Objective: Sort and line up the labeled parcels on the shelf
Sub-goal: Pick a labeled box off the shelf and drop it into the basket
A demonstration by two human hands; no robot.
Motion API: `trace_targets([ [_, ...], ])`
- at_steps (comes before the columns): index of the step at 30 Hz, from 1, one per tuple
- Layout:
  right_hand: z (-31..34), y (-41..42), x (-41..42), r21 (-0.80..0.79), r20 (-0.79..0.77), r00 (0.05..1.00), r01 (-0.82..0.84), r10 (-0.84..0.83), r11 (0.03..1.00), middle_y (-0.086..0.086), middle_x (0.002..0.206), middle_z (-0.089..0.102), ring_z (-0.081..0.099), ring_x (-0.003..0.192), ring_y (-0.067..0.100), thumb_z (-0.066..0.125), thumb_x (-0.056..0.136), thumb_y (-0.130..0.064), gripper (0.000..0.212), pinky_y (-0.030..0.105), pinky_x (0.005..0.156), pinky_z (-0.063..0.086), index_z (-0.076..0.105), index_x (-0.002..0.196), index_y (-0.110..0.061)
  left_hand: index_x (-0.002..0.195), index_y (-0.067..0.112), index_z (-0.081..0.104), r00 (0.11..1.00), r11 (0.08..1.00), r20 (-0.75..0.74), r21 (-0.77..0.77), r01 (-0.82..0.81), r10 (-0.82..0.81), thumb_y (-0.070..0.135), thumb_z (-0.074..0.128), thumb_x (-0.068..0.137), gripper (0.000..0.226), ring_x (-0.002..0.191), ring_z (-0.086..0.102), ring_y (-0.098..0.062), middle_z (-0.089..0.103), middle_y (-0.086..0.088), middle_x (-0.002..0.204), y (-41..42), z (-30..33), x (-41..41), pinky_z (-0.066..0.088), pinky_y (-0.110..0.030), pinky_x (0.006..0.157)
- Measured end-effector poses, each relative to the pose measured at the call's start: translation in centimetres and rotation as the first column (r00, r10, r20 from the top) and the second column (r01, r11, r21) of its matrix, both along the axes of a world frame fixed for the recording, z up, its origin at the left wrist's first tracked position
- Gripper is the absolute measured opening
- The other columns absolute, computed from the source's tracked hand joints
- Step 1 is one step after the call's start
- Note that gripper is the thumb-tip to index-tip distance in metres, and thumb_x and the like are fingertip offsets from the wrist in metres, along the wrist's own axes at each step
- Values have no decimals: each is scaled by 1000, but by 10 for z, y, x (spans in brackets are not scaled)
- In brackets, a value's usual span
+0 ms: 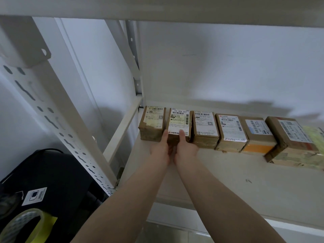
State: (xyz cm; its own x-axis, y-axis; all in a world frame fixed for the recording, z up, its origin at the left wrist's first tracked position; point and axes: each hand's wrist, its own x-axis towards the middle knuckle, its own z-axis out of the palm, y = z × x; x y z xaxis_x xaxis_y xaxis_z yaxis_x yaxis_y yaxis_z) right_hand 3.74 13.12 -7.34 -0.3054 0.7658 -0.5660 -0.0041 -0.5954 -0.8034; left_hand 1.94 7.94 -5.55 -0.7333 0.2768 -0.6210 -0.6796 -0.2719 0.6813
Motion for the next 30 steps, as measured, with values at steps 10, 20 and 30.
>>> trace_targets([
  [10, 10, -5, -13, 92, 86, 996, -24, 16, 995, 13, 118, 69, 67, 105, 36, 76, 72, -59, 77, 50, 92, 56, 56, 127, -8, 128, 12, 54, 999, 996, 23, -72, 50, -48, 58, 57, 86, 63, 101, 66, -30, 67, -18, 115, -7, 11, -32, 56, -43, 85],
  [20, 9, 1, -14, 183, 59, 997, -61, 51, 981, 10, 129, 64, 60, 118, 31, 67, 87, -48, 63, 43, 102, 48, 54, 134, -7, 136, 14, 49, 996, 990, 43, -112, 87, -83, 55, 62, 84, 67, 105, 65, -29, 66, -15, 120, -11, 10, -38, 55, -46, 88],
  [30, -10, -2, -15, 158, -19, 999, -31, 34, 987, 9, 105, 72, 66, 90, 29, 69, 63, -70, 86, 45, 84, 54, 63, 123, -8, 132, 14, 50, 995, 985, 1, -143, 98, -98, 48, 61, 88, 57, 94, 64, -26, 64, -16, 121, -13, 16, -33, 53, -37, 63],
])
